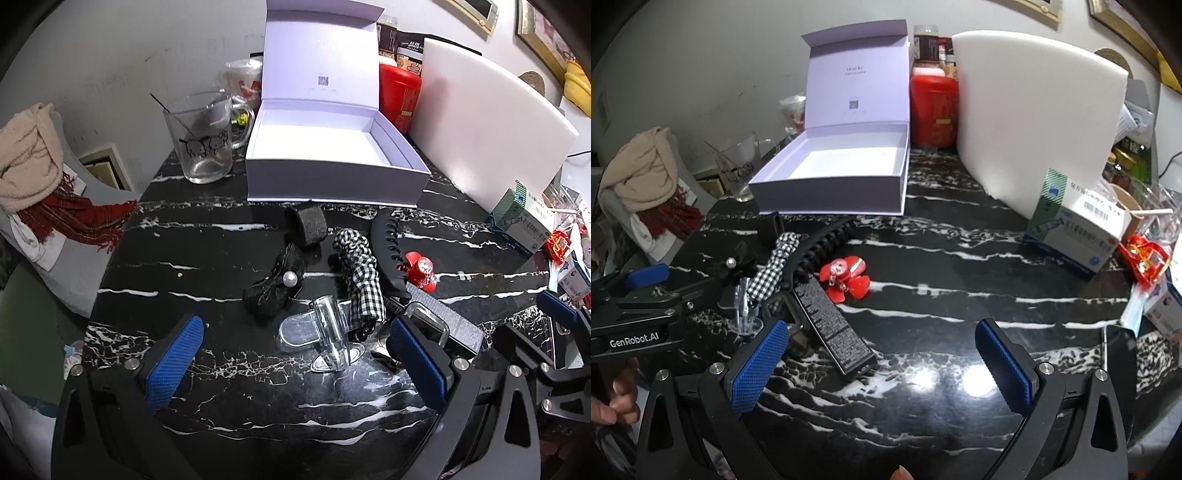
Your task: Organize rigid objects
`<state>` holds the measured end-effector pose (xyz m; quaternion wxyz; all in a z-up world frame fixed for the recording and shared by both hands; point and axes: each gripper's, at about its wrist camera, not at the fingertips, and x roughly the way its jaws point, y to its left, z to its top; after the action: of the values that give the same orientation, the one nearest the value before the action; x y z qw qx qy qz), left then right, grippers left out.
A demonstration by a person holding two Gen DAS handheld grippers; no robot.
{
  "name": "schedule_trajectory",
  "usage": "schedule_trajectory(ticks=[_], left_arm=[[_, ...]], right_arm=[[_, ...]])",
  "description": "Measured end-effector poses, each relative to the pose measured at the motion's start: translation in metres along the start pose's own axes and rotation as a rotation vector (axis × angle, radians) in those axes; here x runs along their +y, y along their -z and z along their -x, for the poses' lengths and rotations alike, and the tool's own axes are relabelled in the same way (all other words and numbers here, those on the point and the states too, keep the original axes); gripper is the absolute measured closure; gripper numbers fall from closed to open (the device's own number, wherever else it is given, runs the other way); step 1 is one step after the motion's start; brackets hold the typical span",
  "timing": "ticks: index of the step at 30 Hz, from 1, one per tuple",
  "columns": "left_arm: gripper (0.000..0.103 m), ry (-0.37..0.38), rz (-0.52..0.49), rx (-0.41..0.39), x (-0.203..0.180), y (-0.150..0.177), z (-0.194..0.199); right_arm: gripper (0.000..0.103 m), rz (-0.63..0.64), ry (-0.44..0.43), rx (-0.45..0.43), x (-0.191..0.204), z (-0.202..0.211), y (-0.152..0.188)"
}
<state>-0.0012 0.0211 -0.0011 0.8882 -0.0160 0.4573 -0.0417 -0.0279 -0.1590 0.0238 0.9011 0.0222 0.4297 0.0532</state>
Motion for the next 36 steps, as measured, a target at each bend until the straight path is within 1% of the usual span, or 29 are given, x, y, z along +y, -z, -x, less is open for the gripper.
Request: schedule_trajectory(ticks=[6,9,15,21,23,28,31,33,36], left_arm=[[0.000,0.057,0.033,0.023,0.011,0.004,-0.010],[0.000,0.071,0.047,0.031,0.015,0.002,-0.015],[0.000,0.045,0.074,0.056,0.025,-0.006,-0.029],[0.000,0.031,0.070,0.071,0.033,-0.011,-0.038],[0.000,0.032,0.064,0.080,0.035,-0.011,-0.041],[0.000,0.024,0.053,0.096,0.038,-0.013,-0.045],[0.000,0.026,0.051,0.094,0.042,-0.013,-0.045],[0.000,0.028,0.050,0.095,0.044,-0.013,-0.044],[0.000,0.025,0.049,0.098,0.048,-0.014,-0.046]], right_arm=[[0.000,-0.001,-0.029,0.025,0.003,-0.012,0.000],[0.000,0.000,-0.043,0.045,0.004,-0.021,-0.002],[0.001,0.002,-0.073,0.057,0.006,-0.032,-0.006],[0.011,0.027,-0.116,0.068,0.015,-0.039,-0.008],[0.018,0.041,-0.131,0.081,0.019,-0.042,-0.008],[0.026,0.068,-0.186,0.105,0.029,-0.047,-0.007],[0.030,0.088,-0.214,0.099,0.035,-0.046,-0.007],[0.035,0.109,-0.228,0.091,0.040,-0.044,-0.008],[0.047,0.152,-0.251,0.083,0.049,-0.045,-0.008]])
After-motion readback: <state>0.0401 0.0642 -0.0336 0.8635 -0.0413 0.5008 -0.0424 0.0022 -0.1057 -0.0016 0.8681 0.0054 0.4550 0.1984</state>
